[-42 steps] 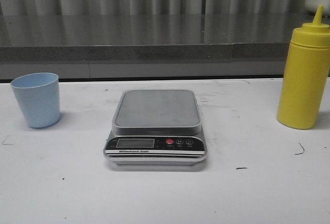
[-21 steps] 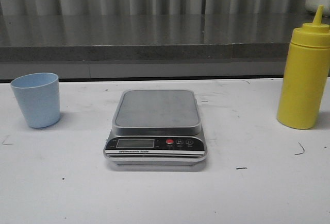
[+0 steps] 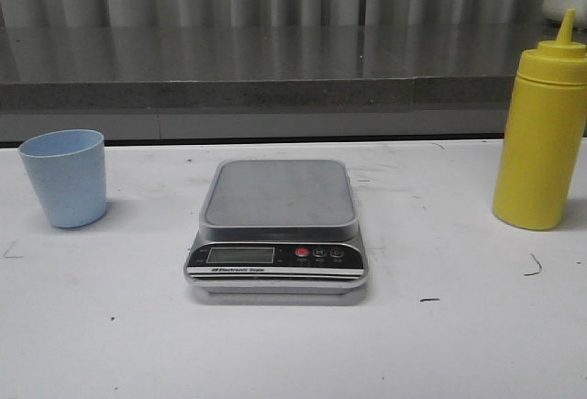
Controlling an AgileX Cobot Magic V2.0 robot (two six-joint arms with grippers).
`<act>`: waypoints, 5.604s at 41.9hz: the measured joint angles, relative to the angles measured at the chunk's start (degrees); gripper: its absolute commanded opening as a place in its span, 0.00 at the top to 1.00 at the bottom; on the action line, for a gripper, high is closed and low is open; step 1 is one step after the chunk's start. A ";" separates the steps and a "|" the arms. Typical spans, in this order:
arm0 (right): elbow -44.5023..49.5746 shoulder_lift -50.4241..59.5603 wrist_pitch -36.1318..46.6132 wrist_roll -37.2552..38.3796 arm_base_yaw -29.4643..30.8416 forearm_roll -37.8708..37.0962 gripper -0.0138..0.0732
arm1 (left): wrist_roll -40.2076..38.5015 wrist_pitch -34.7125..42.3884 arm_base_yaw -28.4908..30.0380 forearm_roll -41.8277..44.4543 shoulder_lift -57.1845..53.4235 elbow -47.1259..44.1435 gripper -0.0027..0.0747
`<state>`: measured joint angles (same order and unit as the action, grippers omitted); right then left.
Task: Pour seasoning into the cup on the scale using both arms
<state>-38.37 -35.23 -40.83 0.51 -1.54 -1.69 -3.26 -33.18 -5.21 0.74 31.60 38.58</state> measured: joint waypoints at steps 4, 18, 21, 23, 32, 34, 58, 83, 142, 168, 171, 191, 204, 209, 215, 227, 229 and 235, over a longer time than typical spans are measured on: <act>0.00 0.00 0.00 0.00 0.00 0.00 0.30 | 0.00 -0.34 -2.00 0.28 3.62 1.06 0.26; 0.00 0.00 0.00 0.00 0.00 0.00 0.30 | 0.00 -2.24 -3.36 0.65 19.42 6.08 0.22; 0.00 0.00 0.00 0.00 0.00 0.00 0.30 | 0.00 -2.60 -3.36 0.78 23.49 7.96 0.22; 0.00 0.00 0.00 0.00 0.00 0.00 0.30 | 0.00 -2.59 -3.36 1.04 26.44 9.47 0.22; 0.00 0.00 0.00 0.00 0.00 0.00 0.30 | 0.00 -4.70 -3.36 1.90 39.26 16.94 0.24; 0.00 0.00 0.00 0.00 0.00 0.00 0.30 | 0.00 -5.62 -3.36 2.28 41.86 18.90 0.24; 0.00 0.00 0.00 0.00 0.00 0.00 0.30 | 0.00 -13.75 -0.83 3.16 71.78 41.54 0.26; 0.00 0.00 0.00 0.00 0.00 0.00 0.30 | 0.00 -17.53 0.08 0.38 81.02 47.37 0.73; 0.00 0.00 0.00 0.00 0.00 0.00 0.30 | 3.26 -31.28 -24.58 -1.39 81.25 74.68 0.99; 0.00 0.00 0.00 0.00 0.00 0.00 0.30 | -4.43 -30.44 -26.13 1.46 88.06 74.77 0.99; 0.00 0.00 0.00 0.00 0.00 0.00 0.30 | -5.58 -30.80 -26.13 1.57 88.06 74.77 0.99; 0.00 0.00 0.00 0.00 0.00 0.00 0.30 | -12.58 -31.24 -26.13 1.67 90.56 74.77 0.99; 0.00 0.00 0.00 0.00 0.00 0.00 0.30 | -12.83 -32.15 -26.13 1.67 91.05 74.77 0.99; 0.00 0.00 0.00 0.00 0.00 0.00 0.30 | -12.83 -32.15 -26.13 1.67 91.24 74.77 0.93; 0.00 0.00 0.00 0.00 0.00 0.00 0.30 | -12.83 -32.29 -26.13 1.55 91.46 74.77 0.69; 0.00 0.00 0.00 0.00 0.00 0.00 0.30 | -12.15 -32.47 -26.36 1.47 91.95 74.77 0.44; 0.00 0.00 0.00 0.00 0.00 0.00 0.30 | -11.36 -32.56 -26.36 1.47 91.95 74.77 0.44; 0.00 0.00 0.00 0.00 0.00 0.00 0.30 | -8.07 -32.70 -26.36 1.19 90.08 74.77 0.44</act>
<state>-38.37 -35.23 -40.83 0.51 -1.54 -1.69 -11.32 -65.88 -31.57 1.93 121.68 113.35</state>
